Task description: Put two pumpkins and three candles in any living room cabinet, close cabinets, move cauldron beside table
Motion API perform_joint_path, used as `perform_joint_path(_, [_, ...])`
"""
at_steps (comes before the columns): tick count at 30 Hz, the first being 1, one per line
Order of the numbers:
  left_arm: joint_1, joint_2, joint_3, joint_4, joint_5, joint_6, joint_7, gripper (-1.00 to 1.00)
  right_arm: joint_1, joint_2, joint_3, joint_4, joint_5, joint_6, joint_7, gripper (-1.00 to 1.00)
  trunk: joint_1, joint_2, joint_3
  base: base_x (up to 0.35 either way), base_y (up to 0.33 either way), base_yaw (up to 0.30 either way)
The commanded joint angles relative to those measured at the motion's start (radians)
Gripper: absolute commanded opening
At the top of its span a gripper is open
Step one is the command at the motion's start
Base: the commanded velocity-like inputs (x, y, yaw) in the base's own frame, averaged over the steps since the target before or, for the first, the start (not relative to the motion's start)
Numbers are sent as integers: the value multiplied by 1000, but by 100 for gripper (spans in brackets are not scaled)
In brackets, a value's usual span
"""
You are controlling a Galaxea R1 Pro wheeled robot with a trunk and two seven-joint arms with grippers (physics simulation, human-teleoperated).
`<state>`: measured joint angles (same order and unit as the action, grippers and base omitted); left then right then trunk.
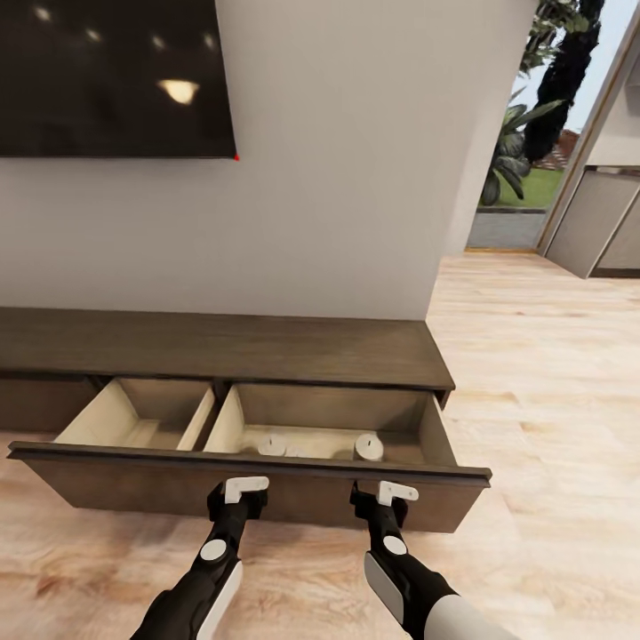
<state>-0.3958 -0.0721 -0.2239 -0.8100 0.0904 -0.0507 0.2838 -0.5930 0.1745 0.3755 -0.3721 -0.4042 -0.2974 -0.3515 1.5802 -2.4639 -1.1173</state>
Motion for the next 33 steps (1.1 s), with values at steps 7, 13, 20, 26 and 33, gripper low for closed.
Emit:
perform_joint_path(7, [0,0,0,0,0,0,0,100,-1,0,0,-1,4,0,0,100,0,0,0,281,0,0])
perform_joint_path(13, [0,0,0,0,0,0,0,100,-1,0,0,-1,4,0,1,100,0,0,0,287,0,0])
perform_joint_path(20, [0,0,0,0,0,0,0,100,-1,0,0,-1,4,0,1,100,0,0,0,213,0,0])
perform_joint_path(26, [0,-1,0,0,0,0,0,100,-1,0,0,-1,4,0,0,100,0,0,0,212,0,0])
perform_joint_path(33, [0,0,0,0,-1,0,0,100,-1,0,0,-1,4,0,1,100,0,0,0,277,0,0])
